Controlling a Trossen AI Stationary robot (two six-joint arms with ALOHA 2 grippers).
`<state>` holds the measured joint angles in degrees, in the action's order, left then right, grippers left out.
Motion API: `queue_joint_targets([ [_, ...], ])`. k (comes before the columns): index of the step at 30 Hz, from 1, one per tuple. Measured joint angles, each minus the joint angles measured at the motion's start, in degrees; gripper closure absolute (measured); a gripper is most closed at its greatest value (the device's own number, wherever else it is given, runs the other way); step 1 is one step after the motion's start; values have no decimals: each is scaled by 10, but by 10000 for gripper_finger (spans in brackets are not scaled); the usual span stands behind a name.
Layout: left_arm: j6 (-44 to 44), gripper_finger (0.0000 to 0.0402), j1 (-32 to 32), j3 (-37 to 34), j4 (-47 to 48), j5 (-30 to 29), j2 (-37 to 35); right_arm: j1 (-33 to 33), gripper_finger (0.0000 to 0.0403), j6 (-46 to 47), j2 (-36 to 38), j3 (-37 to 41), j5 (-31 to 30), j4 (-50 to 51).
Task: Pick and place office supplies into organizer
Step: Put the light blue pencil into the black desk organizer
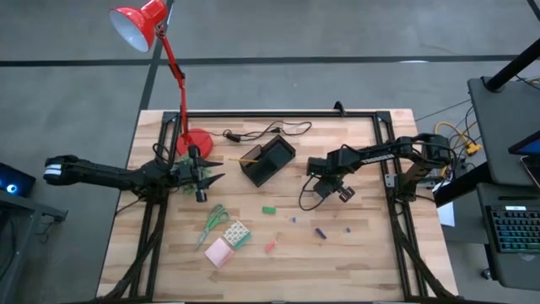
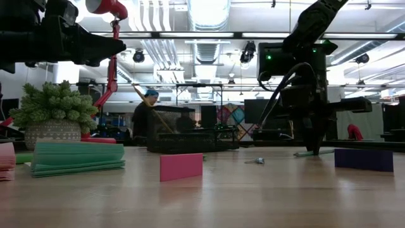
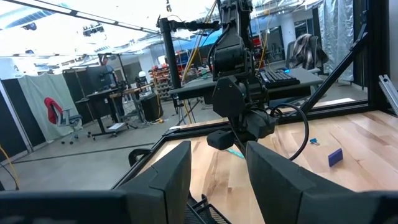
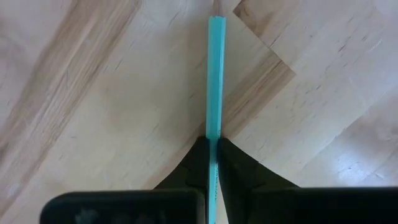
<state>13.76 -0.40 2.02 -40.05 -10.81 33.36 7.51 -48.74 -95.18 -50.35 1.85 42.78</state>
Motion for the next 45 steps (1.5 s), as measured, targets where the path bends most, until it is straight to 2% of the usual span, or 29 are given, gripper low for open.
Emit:
queue_joint_targets([
  [16, 0, 259, 0, 0, 0, 0, 0, 0, 390, 30, 1, -6, 1, 5],
  [38, 0, 259, 0, 0, 0, 0, 0, 0, 390, 36, 2, -107, 4, -6],
  [45, 0, 259, 0, 0, 0, 0, 0, 0, 390, 37, 2, -135, 95, -67],
])
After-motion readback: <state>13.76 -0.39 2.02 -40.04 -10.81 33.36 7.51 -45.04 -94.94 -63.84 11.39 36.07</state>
